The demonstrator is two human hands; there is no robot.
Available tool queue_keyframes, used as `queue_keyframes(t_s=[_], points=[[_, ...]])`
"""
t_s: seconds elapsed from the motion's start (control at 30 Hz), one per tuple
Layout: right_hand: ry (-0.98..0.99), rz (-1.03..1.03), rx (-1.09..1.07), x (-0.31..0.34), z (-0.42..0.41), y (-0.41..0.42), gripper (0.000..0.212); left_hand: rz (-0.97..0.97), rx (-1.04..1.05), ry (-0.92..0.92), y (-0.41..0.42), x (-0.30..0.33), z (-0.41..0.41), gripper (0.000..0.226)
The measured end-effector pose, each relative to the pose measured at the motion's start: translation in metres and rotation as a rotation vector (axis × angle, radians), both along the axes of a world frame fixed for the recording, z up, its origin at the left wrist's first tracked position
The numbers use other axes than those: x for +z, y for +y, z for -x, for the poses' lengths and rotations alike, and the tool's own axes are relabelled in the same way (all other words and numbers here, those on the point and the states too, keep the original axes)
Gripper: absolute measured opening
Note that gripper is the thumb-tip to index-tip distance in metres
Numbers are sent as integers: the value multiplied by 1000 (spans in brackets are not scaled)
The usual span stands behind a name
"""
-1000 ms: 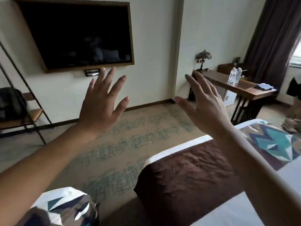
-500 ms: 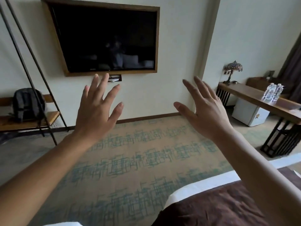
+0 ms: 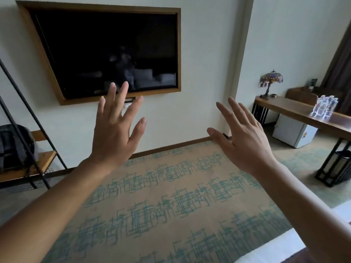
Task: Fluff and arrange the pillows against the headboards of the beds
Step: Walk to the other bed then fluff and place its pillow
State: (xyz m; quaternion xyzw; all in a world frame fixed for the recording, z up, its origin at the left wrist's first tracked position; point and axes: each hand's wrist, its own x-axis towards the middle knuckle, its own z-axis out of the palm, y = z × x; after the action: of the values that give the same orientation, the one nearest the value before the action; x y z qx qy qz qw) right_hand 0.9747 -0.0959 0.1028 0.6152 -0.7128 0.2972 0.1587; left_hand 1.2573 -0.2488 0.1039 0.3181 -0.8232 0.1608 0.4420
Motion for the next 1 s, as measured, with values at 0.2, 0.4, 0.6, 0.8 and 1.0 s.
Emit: queue_keyframes(t_s=[0.2, 0.4, 0.6, 0.8, 1.0], points=[[-18, 90, -15, -3, 45, -76, 73, 43, -56, -22, -79, -7, 68, 63], [-41, 175, -32, 13, 110, -169, 72, 207, 3, -73, -170, 14, 135, 66], [-16, 199, -91, 9, 179, -221, 70, 268, -55, -20, -247, 16, 215, 65], [21, 216, -236, -1, 269, -236, 69, 256, -213, 43, -297, 12, 334, 64], [82, 188, -409, -13, 364, -260, 69, 244, -383, 17, -357, -7, 472, 62]])
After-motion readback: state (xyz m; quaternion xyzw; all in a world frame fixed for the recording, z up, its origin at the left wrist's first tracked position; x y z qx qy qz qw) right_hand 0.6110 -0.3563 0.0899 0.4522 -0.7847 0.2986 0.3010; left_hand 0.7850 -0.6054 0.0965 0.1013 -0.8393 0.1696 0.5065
